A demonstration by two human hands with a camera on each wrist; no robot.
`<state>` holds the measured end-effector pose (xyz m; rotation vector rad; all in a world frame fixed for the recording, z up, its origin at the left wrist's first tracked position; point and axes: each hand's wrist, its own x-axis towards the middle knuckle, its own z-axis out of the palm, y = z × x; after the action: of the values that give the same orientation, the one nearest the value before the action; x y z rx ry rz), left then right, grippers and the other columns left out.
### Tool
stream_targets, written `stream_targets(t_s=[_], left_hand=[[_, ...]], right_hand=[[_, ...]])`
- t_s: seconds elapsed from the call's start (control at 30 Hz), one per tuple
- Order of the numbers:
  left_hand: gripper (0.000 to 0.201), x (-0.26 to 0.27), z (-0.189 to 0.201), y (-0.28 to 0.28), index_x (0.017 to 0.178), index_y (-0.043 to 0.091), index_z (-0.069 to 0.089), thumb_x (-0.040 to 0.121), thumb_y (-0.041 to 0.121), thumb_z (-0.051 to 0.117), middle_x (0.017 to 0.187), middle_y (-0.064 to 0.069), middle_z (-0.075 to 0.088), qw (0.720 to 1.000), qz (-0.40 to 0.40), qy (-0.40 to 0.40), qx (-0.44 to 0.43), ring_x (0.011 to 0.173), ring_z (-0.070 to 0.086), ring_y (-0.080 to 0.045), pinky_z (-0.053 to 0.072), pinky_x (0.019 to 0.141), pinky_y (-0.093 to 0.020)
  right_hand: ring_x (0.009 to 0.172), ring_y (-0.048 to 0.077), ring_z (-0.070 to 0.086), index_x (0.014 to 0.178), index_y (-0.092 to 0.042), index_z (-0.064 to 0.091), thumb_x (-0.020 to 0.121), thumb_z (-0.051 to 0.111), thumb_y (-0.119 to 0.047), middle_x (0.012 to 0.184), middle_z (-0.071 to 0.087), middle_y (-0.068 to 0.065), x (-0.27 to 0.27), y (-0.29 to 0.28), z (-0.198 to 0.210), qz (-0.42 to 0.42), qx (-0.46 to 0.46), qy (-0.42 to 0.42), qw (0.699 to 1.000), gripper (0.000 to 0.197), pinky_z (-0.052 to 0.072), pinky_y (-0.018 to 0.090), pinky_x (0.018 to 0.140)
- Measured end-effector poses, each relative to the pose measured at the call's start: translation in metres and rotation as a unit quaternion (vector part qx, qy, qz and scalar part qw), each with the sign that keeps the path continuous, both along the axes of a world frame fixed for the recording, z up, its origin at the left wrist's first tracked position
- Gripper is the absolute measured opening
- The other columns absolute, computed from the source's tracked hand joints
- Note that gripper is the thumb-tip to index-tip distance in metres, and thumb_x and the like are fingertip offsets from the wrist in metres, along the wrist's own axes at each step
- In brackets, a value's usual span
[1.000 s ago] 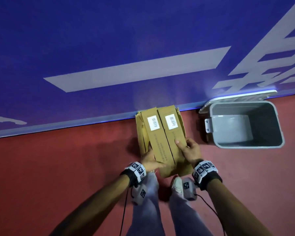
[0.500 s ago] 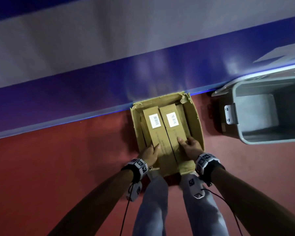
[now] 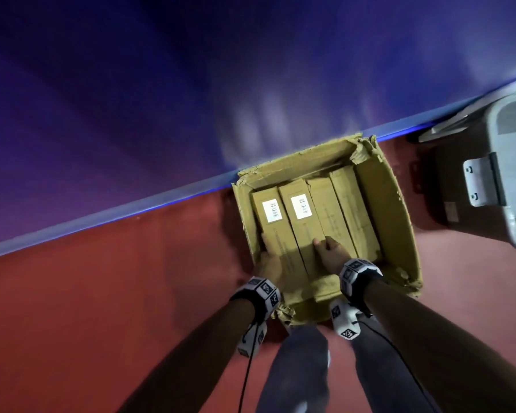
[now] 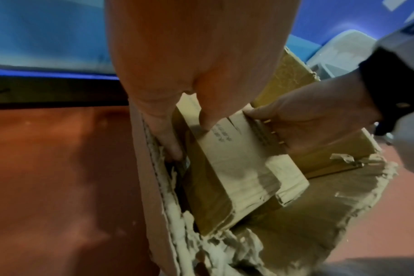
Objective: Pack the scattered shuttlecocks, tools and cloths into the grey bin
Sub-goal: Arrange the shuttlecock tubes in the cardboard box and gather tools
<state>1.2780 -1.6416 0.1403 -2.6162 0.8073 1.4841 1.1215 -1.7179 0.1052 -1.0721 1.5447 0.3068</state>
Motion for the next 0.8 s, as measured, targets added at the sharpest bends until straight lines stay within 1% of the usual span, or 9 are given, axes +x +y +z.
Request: stream_targets(t_s=[0.07,0.17,0.23,0.3,0.4,0.53,0.6,0.7,0.8], left_hand=[[0.068,-0.001,-0.012,-0.002,0.161,0.024,0.026,0.106,0.060,0.010,0.166,-0.012,0.028,0.999,-0.030,-0.031,-0.021,0.149,0.033,-0.033,0.019,0.122,-0.042],[0.061,-0.006,-0.030,0.006,0.165,0.025,0.006,0.111,0.028,0.034,0.171,-0.014,-0.001,0.997,-0.040,0.009,-0.061,0.156,0.009,-0.034,0.012,0.124,-0.042],[0.069,-0.008,-0.036,0.019,0.165,0.020,0.007,0.105,0.017,0.043,0.168,-0.026,-0.008,0.995,-0.054,-0.035,-0.079,0.155,0.010,-0.038,0.024,0.122,-0.044],[0.057,-0.007,-0.046,0.033,0.157,0.008,0.035,0.101,0.016,0.038,0.163,-0.029,0.021,0.982,-0.159,-0.063,-0.073,0.148,0.034,-0.035,0.045,0.109,-0.042],[0.053,-0.018,-0.036,0.042,0.135,0.009,0.065,0.086,0.028,0.067,0.128,-0.008,0.067,0.969,-0.241,-0.045,-0.030,0.115,0.063,-0.024,0.055,0.092,-0.034],[0.069,-0.014,-0.011,0.035,0.153,-0.001,0.037,0.093,0.020,0.063,0.137,-0.012,0.056,0.976,-0.216,-0.017,-0.027,0.125,0.054,-0.030,0.031,0.121,-0.042],[0.047,-0.013,0.000,0.031,0.139,0.003,0.057,0.096,0.021,0.054,0.134,-0.013,0.059,0.962,-0.268,-0.048,-0.028,0.130,0.054,-0.036,0.010,0.128,-0.047],[0.041,-0.005,0.025,0.022,0.140,0.018,0.057,0.101,0.022,0.048,0.150,-0.003,0.047,0.952,-0.299,-0.047,-0.042,0.145,0.040,-0.032,0.022,0.125,-0.047],[0.042,0.001,0.060,0.002,0.140,0.024,0.056,0.099,0.020,0.054,0.156,-0.002,0.042,0.952,-0.277,-0.048,-0.121,0.148,0.035,-0.025,0.029,0.121,-0.037]], right_hand=[[0.132,0.037,0.052,0.143,-0.009,0.051,0.104,0.050,-0.048,0.145,0.055,0.019,-0.001,-0.001,-0.007,-0.004,0.003,-0.005,1.000,0.055,0.041,0.042,0.108],[0.141,0.034,0.044,0.152,-0.017,0.044,0.104,0.051,-0.045,0.154,0.047,0.011,-0.001,-0.003,-0.009,-0.034,0.003,-0.010,0.999,0.056,0.036,0.042,0.115],[0.138,0.035,0.047,0.152,-0.018,0.043,0.105,0.050,-0.045,0.152,0.049,0.014,0.003,-0.002,-0.010,-0.009,-0.008,0.000,1.000,0.055,0.038,0.043,0.113],[0.131,0.037,0.053,0.151,-0.016,0.044,0.105,0.049,-0.045,0.145,0.056,0.017,0.009,0.000,-0.010,0.027,-0.020,0.010,0.999,0.054,0.042,0.043,0.108],[0.126,0.040,0.057,0.149,-0.015,0.043,0.106,0.046,-0.045,0.139,0.060,0.020,0.016,0.001,-0.007,0.069,-0.024,0.026,0.997,0.053,0.046,0.045,0.106],[0.123,0.037,0.059,0.149,-0.010,0.039,0.104,0.053,-0.035,0.134,0.060,0.018,0.016,0.003,0.003,0.107,-0.035,0.035,0.993,0.053,0.046,0.042,0.103],[0.127,0.037,0.055,0.154,-0.014,0.033,0.101,0.059,-0.032,0.144,0.052,0.018,0.011,0.008,0.013,0.114,-0.048,0.044,0.991,0.062,0.045,0.041,0.106],[0.138,0.039,0.043,0.158,-0.021,0.025,0.100,0.055,-0.032,0.159,0.031,0.015,0.005,0.009,0.042,0.114,-0.081,0.072,0.988,0.067,0.041,0.047,0.113],[0.132,0.037,0.051,0.155,-0.019,0.034,0.101,0.054,-0.032,0.152,0.044,0.016,0.001,-0.003,0.082,0.103,-0.105,0.047,0.988,0.059,0.045,0.044,0.108]])
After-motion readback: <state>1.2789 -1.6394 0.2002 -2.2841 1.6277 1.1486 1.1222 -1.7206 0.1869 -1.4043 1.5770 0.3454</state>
